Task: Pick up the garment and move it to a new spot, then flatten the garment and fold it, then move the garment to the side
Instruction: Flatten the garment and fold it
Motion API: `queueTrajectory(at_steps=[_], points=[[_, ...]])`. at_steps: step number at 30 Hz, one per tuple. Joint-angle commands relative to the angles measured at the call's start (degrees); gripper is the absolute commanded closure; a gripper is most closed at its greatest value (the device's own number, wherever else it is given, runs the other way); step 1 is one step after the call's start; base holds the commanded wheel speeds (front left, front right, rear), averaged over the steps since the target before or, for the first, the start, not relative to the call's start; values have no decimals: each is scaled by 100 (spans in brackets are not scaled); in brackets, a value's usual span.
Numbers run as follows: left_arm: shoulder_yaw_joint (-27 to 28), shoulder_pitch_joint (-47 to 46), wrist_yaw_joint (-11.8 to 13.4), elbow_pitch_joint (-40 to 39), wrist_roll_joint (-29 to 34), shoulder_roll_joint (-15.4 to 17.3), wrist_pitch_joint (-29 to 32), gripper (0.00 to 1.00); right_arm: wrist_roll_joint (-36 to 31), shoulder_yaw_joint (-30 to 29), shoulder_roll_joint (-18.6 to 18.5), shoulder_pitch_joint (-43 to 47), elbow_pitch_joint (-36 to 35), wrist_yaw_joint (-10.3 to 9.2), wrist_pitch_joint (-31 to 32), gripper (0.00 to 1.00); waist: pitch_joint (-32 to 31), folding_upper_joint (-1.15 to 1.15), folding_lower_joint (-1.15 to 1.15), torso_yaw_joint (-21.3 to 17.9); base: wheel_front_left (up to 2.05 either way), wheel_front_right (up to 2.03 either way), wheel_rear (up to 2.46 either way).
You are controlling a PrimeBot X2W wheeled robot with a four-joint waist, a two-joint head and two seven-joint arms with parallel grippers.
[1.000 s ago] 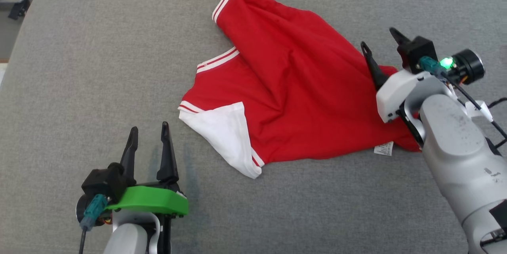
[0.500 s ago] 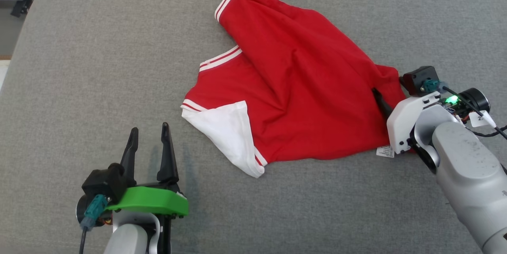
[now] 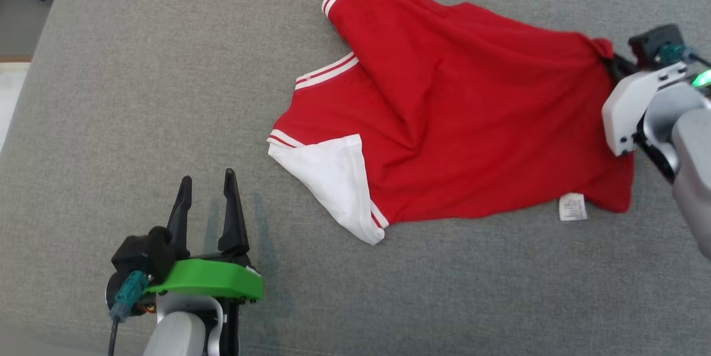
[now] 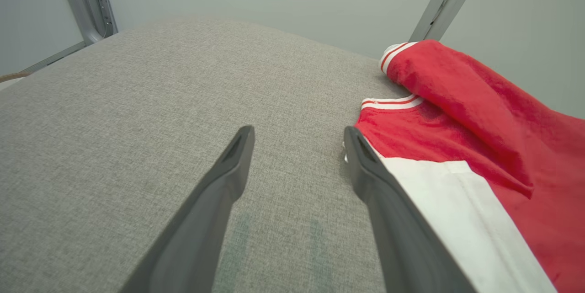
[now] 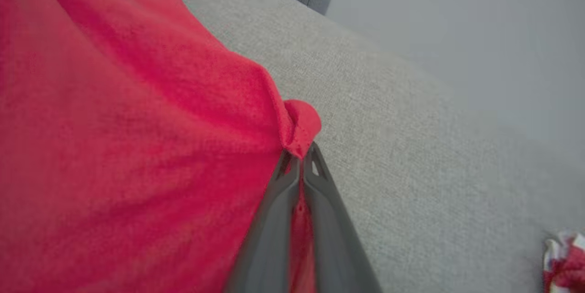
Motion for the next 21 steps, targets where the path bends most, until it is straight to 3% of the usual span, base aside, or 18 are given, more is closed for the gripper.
queueTrajectory(at_steps=[1, 11, 12, 13, 21], points=[[18, -122, 19, -8, 8, 20, -2, 0, -183, -82, -69, -178, 65, -13, -69, 100, 39, 0, 0, 12, 0, 0, 0], [-22, -215, -16, 44, 21, 20, -2, 0, -1080, -369, 140, -1114, 636, -13, -391, 100, 126, 0, 0, 45, 0, 0, 0], [-19, -214, -20, 56, 27, 20, -2, 0, -1167, -419, 216, -1166, 701, -13, -471, 78, 119, 0, 0, 42, 0, 0, 0], [-15, -213, -24, 62, 30, 20, -2, 0, -1218, -459, 291, -1205, 751, -13, -557, 0, 109, 0, 0, 40, 0, 0, 0], [71, -87, -53, 109, 148, 20, -2, 0, -1519, -676, 902, -1092, 1064, -13, -1275, 0, -118, 0, 0, -126, 0, 0, 0]])
